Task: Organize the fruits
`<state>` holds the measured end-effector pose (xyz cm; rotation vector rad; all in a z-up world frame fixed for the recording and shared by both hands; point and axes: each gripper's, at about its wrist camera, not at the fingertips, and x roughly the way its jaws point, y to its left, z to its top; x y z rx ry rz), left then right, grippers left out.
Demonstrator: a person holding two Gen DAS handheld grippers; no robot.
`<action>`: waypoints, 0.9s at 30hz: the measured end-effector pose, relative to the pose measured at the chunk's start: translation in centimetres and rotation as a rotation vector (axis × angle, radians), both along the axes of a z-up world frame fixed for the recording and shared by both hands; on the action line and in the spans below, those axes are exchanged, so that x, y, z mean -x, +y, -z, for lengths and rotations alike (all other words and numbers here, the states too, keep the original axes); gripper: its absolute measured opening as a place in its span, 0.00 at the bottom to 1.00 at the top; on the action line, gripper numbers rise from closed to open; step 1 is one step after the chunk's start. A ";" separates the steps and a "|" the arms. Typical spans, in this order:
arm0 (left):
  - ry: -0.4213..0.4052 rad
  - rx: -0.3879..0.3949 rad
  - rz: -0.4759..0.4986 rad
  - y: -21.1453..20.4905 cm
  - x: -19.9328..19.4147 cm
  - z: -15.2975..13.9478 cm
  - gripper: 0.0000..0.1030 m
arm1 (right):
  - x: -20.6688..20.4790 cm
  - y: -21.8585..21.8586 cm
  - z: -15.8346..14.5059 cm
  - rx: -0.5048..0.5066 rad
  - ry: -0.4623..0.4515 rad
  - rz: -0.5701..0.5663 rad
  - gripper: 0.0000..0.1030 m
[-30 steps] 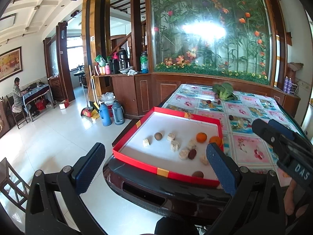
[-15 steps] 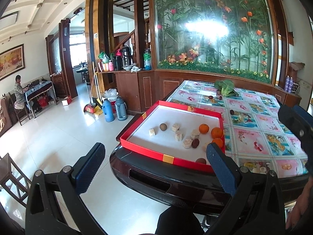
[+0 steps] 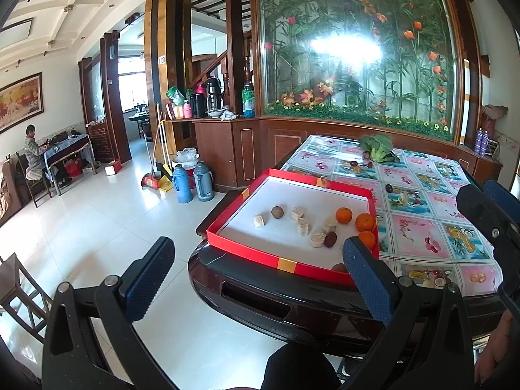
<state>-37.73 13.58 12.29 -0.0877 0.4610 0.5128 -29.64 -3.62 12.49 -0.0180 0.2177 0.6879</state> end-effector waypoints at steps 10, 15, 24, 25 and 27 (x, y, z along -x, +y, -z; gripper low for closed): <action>0.003 -0.004 0.011 0.0 -0.1 0.3 1.00 | -0.4 -0.3 0.4 -0.006 0.022 0.000 0.72; 0.003 0.008 0.002 0.4 0.1 0.7 1.00 | -0.5 -0.3 0.5 -0.010 0.040 -0.005 0.72; 0.005 0.019 -0.004 1.0 0.4 0.9 1.00 | -0.9 0.8 0.5 0.004 0.048 -0.014 0.73; 0.004 0.016 -0.005 1.0 0.4 0.9 1.00 | -1.2 1.0 0.5 0.001 0.053 -0.016 0.72; 0.003 0.007 0.001 1.1 0.4 0.7 1.00 | -2.1 1.5 0.4 -0.017 0.072 -0.024 0.73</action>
